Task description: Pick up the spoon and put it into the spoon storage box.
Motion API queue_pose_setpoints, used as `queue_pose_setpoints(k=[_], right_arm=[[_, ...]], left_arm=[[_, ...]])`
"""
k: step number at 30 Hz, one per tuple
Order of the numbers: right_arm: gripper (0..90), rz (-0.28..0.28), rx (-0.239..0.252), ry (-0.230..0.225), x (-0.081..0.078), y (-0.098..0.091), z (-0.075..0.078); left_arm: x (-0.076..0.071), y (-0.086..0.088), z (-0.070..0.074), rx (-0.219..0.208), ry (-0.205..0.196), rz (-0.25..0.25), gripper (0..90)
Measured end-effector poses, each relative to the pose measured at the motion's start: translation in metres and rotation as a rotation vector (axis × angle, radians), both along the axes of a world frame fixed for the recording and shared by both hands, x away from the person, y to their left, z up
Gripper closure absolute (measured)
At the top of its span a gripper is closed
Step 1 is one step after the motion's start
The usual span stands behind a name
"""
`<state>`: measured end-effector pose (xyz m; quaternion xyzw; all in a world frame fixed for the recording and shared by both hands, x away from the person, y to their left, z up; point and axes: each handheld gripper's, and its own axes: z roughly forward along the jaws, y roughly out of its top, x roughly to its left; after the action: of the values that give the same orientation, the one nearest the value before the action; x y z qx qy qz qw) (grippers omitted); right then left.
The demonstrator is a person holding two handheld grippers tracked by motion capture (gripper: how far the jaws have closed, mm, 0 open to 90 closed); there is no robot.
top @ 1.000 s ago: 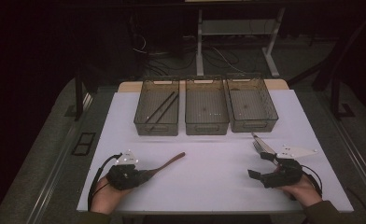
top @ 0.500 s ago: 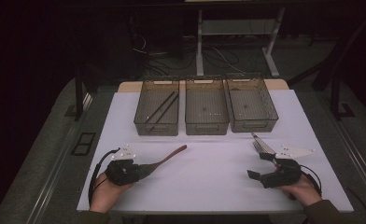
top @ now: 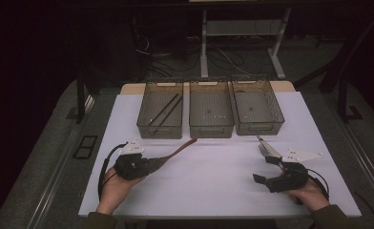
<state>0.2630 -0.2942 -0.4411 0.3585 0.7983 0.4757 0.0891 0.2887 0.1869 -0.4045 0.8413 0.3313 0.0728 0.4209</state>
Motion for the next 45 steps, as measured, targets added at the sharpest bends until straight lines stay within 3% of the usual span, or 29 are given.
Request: queue_pose_setpoints(k=[13, 29, 36, 45], right_arm=[[8.5, -0.004, 0.002, 0.002, -0.001, -0.001, 0.001], [8.5, -0.011, 0.005, 0.002, -0.001, -0.002, 0.001], [8.5, -0.013, 0.009, -0.001, -0.002, -0.003, 0.002], [8.5, -0.014, 0.013, -0.007, -0.002, -0.003, 0.002]], left_arm=[[0.016, -0.012, 0.013, -0.058, -0.01, 0.021, 79.1], [0.045, -0.03, 0.03, -0.042, -0.058, 0.028, 79.2], [0.061, -0.04, 0.039, -0.051, -0.071, 0.046, 79.2], [0.086, -0.055, 0.051, -0.026, -0.085, 0.091, 79.2]])
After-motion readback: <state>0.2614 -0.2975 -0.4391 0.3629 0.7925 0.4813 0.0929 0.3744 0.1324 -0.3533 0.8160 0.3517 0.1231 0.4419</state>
